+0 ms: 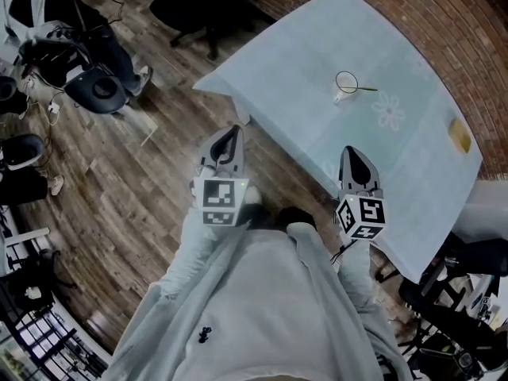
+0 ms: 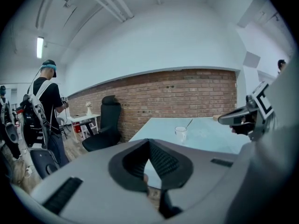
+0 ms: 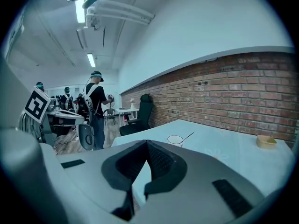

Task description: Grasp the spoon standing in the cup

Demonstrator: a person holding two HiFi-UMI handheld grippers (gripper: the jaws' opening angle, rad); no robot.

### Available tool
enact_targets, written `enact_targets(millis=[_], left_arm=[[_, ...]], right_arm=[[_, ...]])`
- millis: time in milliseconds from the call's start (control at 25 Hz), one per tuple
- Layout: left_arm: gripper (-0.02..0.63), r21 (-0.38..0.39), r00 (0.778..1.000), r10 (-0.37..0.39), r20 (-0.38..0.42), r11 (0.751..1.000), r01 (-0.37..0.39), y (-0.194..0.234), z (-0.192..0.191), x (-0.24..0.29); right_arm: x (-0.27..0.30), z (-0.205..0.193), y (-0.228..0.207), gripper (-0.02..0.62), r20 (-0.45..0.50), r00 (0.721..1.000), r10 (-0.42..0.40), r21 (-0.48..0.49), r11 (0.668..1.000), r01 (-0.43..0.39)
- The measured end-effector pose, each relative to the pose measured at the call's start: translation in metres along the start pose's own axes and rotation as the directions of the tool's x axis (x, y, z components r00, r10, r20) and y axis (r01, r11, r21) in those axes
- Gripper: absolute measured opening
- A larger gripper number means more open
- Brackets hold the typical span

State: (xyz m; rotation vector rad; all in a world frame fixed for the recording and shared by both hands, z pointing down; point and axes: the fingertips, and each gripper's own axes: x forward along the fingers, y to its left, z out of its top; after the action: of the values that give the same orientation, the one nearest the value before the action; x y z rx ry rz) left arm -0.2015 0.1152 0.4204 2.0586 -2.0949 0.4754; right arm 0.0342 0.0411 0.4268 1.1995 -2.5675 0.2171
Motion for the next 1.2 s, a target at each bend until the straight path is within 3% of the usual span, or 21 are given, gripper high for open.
enact_targets(millis=[320,560,1200], left_arm=[[0.017,-0.039,0.999,-0.005,-0.032,0.999,0.004,0.016,-0.006,0.021],[0.017,-0.018,0.999,-0.033,-0.03,0.999,0.032,0.01,-0.004,0.064],[0.017,0.098,0.974,-0.221,0.04,0.971,0.216,-0.043,0.108,0.256]], right_arm=[[0.016,0.006,-0.019,0.014,-0.024,0.998,-0.055,0.026,0.998,0.056],[0.046,-0.004,-0.04,0.014,-0.02,0.997,-0.069,0.042,0.997,0.07],[0.131,0.048,-0.17,0.015,0.015,0.98,-0.198,0.09,0.977,0.196]])
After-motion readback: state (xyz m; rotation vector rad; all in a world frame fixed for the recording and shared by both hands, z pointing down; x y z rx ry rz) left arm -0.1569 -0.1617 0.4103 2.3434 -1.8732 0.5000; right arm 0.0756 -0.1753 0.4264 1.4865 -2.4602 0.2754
